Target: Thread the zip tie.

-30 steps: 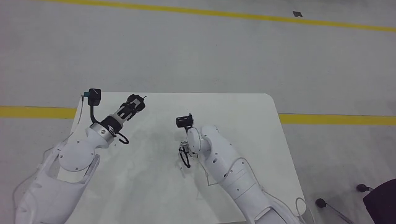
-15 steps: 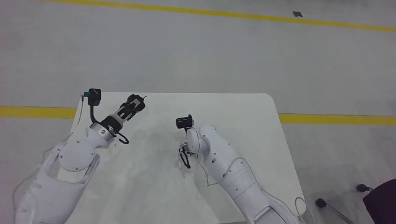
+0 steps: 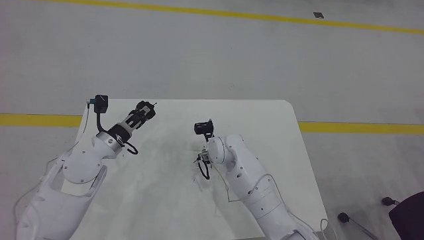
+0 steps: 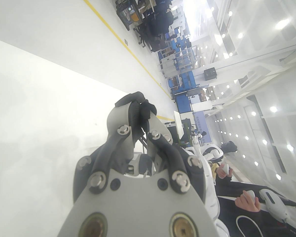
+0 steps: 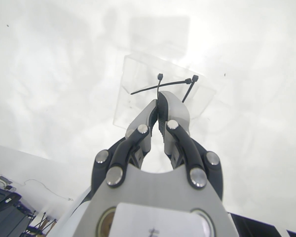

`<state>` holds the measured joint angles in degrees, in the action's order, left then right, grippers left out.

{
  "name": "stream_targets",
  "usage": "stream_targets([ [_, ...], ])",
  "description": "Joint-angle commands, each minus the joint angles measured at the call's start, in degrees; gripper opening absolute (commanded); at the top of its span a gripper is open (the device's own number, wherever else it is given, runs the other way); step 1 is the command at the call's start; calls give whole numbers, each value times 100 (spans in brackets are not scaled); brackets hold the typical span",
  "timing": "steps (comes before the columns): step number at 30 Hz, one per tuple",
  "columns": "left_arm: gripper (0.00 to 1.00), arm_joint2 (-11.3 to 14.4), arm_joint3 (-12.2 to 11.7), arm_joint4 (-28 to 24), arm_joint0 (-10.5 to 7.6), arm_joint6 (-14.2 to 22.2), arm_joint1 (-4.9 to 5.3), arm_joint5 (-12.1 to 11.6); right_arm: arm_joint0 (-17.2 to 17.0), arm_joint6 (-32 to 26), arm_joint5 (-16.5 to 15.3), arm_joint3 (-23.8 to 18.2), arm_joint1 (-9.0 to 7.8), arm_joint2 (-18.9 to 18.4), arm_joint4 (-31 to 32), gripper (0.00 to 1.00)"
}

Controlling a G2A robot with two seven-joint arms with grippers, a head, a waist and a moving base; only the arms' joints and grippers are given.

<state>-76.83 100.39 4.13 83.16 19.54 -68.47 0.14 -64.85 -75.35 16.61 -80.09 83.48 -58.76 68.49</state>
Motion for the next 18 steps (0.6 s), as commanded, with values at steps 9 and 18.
stream_targets([
  [9, 0, 0, 0, 0, 0, 0, 0, 0, -467, 251, -298, -736, -140, -644, -426, 0],
  [18, 0, 0, 0, 0, 0, 0, 0, 0, -937, 831, -736, -1360, -268, -1441, -1309, 0],
])
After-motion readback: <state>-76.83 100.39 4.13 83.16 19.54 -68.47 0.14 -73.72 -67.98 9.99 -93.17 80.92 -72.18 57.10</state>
